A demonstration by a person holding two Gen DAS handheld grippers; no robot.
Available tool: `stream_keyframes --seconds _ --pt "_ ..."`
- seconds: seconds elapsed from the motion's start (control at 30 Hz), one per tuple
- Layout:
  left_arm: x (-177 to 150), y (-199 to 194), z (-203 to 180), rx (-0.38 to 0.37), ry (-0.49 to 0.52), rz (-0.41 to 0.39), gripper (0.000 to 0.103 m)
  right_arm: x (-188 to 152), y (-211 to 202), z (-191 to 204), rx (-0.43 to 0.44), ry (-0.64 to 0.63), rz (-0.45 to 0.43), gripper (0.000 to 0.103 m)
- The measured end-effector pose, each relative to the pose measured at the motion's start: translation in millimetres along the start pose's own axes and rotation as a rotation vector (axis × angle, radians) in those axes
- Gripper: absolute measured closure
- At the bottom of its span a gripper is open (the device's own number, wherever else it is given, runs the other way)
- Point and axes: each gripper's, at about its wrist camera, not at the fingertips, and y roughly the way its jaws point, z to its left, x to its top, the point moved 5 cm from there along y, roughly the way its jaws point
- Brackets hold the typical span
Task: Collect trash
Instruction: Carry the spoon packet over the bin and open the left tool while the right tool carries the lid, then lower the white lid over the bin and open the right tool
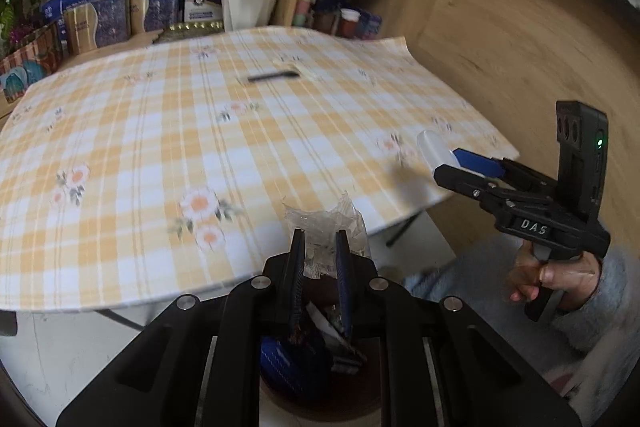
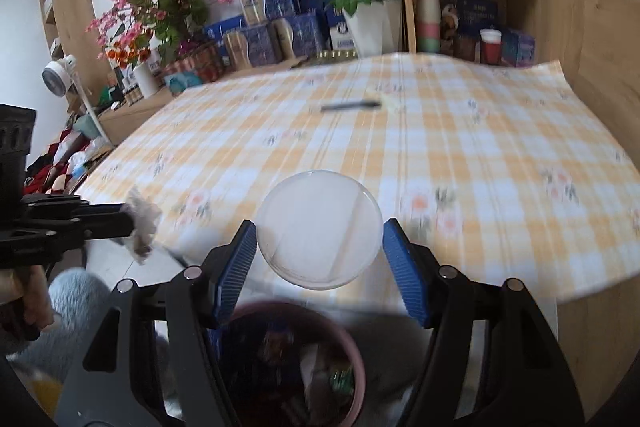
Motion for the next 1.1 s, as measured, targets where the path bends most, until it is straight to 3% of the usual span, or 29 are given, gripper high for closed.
stream_keyframes --seconds 0.27,0.47,0.57,0.63,0.7,0.77,0.93,1.1 --pt "-58 54 -16 -0.040 0.049 0.153 0.088 -39 -14 -9 -0.032 0.053 0.021 0.037" --pt "-66 95 -36 -0.053 0.133 0.246 0.088 -41 -6 -21 -0.024 0.103 0.032 0.037" --pt "-62 110 -41 -0.067 0.118 0.275 0.086 -42 -3 -24 -0.017 0.119 0.035 0.037" --pt "-58 117 -43 -0.055 0.108 0.275 0.082 -43 0 -25 -0.013 0.125 0.043 0.037" --pt "-54 117 -45 -0.073 0.094 0.258 0.052 -44 3 -25 -0.011 0.123 0.050 0.037" --pt "-48 110 -44 -0.103 0.065 0.224 0.037 -44 5 -23 -0.008 0.113 0.058 0.037" --pt "-37 90 -24 -0.061 -0.022 0.151 0.029 -47 12 -16 0.005 0.082 0.088 0.037" --pt "-22 43 1 0.022 -0.055 0.016 0.013 -50 19 -1 0.024 0.023 0.119 0.037"
